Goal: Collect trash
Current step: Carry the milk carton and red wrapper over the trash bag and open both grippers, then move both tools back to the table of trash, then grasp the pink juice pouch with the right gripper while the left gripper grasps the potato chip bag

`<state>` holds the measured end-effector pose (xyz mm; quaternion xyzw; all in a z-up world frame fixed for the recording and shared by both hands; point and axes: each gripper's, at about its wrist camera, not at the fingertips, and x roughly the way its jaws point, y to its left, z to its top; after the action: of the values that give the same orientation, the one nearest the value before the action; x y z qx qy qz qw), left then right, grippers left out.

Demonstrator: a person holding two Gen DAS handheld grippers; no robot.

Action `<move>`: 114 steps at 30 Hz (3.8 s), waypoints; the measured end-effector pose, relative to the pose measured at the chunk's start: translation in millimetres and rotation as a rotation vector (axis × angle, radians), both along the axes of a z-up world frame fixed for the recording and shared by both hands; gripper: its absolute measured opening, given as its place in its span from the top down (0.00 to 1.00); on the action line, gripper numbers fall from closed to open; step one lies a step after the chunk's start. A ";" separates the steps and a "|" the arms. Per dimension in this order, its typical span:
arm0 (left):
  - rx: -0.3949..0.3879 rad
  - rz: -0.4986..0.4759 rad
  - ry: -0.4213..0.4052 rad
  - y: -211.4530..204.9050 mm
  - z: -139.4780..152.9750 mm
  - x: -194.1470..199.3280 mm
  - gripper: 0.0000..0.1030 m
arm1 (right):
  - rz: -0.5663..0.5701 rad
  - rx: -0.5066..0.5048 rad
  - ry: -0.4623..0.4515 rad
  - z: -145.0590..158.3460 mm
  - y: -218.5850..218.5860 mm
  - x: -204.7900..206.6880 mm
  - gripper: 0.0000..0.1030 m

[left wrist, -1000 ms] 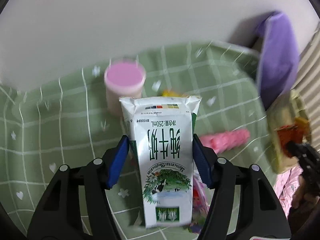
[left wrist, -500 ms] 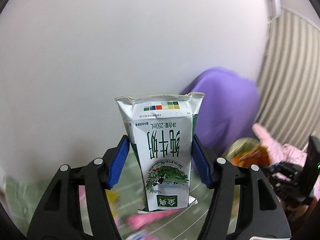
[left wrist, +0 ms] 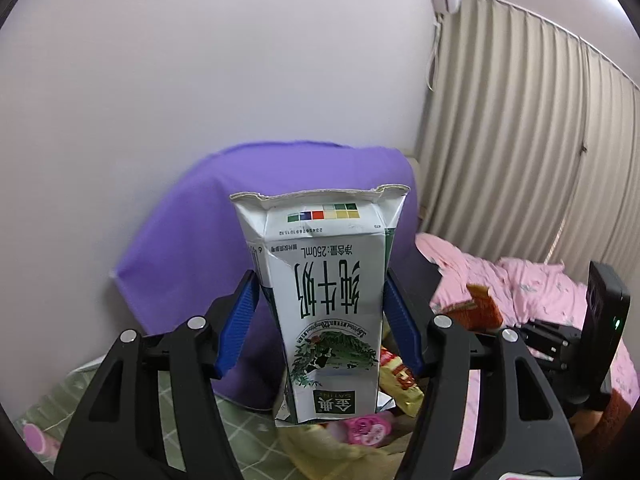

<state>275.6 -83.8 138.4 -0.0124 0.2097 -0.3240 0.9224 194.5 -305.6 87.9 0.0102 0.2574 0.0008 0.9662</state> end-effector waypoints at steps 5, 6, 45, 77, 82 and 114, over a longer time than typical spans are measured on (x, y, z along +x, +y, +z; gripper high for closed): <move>-0.011 -0.026 0.037 -19.2 -11.5 17.5 0.43 | -0.017 0.014 0.013 -5.7 -14.5 2.2 0.82; -0.021 -0.029 0.046 -24.6 -15.8 21.5 0.43 | -0.016 0.018 0.016 -7.6 -16.2 4.4 0.82; 0.073 -0.214 0.434 -50.8 -126.8 84.5 0.39 | 0.052 -0.070 0.217 -79.3 -1.0 53.1 0.55; -0.006 0.655 0.403 300.4 -172.7 -35.5 0.33 | 0.694 -0.083 0.282 -107.6 250.2 41.5 0.40; -0.018 0.726 0.437 327.4 -190.8 -59.2 0.33 | 0.809 -0.063 0.339 -133.3 293.0 29.8 0.40; 0.224 0.491 0.525 283.0 -253.8 -18.0 0.27 | 0.717 -0.061 0.530 -183.6 286.2 46.2 0.84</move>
<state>257.7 199.2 -115.5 -0.0437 0.4639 -0.0542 0.8832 240.7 -19.4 -95.7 -0.1085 0.4835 0.3256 0.8052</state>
